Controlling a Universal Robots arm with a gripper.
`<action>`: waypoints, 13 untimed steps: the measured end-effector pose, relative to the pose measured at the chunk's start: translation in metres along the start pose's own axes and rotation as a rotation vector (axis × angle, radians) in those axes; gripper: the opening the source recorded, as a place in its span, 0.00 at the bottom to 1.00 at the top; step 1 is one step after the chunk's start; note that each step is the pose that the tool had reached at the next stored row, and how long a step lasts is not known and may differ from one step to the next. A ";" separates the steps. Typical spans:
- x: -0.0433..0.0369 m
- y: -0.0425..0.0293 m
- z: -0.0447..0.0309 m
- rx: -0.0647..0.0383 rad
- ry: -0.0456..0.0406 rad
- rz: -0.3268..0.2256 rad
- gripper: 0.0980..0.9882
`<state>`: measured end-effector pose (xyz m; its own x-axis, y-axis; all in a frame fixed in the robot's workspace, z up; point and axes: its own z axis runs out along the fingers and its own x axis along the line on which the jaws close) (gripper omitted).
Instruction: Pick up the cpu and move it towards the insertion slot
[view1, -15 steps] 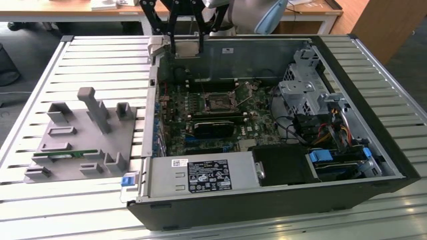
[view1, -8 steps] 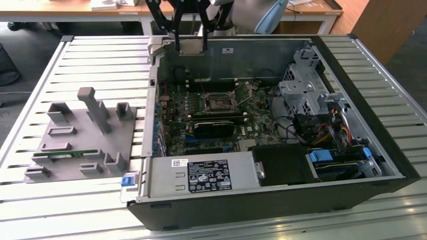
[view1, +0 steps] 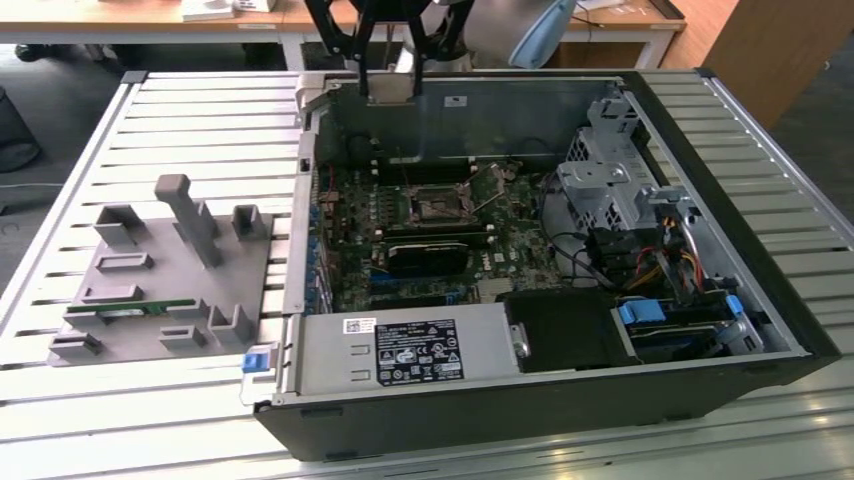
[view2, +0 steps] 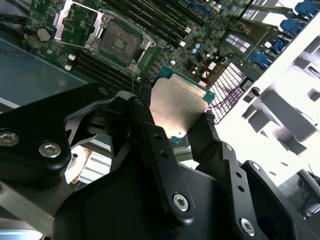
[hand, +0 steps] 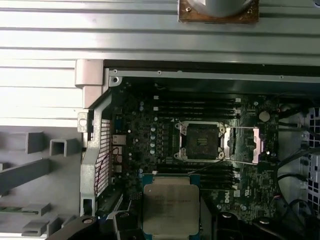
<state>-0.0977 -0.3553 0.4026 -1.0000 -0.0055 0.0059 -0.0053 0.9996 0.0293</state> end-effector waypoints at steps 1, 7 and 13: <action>-0.0011 0.0010 0.0000 0.000 0.0000 0.000 0.50; -0.0096 0.0053 0.0001 0.000 0.0000 0.000 0.50; -0.0163 0.0088 0.0003 0.000 0.0000 0.000 0.50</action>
<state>-0.0815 -0.3464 0.4025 -1.0000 -0.0055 0.0059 -0.0054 0.9996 0.0294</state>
